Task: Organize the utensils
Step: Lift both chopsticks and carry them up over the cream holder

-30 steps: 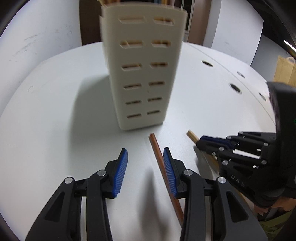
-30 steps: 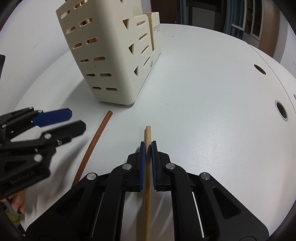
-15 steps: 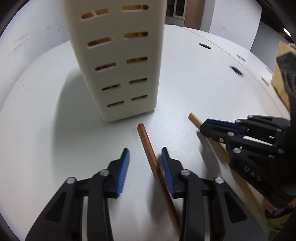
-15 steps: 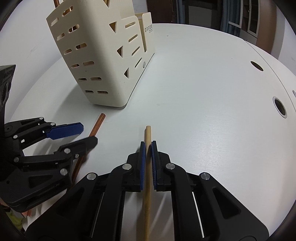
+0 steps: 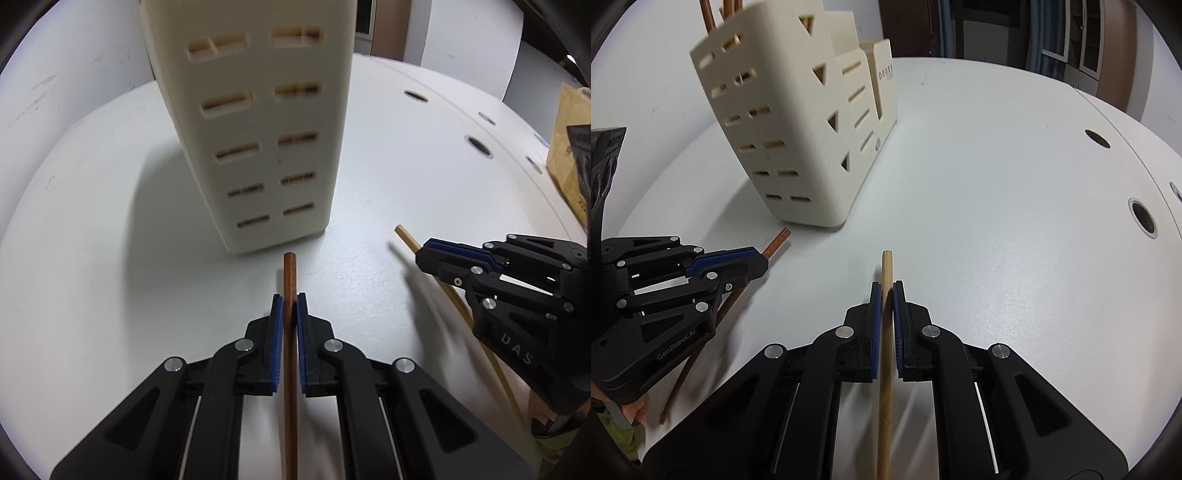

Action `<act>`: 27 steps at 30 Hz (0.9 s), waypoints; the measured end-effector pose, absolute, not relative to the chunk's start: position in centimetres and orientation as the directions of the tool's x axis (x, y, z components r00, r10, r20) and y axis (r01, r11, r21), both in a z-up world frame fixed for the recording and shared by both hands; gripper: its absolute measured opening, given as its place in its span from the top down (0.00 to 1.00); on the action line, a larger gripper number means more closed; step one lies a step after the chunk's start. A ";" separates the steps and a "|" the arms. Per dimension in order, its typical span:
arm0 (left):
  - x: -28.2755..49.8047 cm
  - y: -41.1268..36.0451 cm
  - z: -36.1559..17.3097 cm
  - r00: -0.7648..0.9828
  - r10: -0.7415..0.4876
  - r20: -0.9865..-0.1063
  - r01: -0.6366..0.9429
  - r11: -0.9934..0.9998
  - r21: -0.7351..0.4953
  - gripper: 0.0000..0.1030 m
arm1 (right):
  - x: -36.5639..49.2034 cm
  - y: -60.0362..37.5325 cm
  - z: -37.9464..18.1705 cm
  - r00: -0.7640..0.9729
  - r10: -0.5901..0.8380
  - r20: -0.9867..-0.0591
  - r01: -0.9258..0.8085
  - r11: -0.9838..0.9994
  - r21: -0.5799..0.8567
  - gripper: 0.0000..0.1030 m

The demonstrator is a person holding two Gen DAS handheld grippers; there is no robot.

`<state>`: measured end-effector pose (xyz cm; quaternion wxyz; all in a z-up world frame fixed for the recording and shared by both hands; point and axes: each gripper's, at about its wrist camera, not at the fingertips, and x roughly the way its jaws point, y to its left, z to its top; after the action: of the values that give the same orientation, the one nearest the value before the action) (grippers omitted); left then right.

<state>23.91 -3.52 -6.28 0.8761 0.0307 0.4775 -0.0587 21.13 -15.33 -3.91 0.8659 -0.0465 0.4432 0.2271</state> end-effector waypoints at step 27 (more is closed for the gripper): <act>16.9 -0.8 7.3 0.832 -0.113 -0.543 0.092 0.994 -0.065 0.93 | 16.5 -14.9 8.2 0.689 0.494 -0.530 -0.502 0.853 0.142 0.95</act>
<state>16.85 -0.78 7.28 0.9569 -0.0182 0.2849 -0.0536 16.46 -14.93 8.17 0.9189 -0.0072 0.2865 0.2710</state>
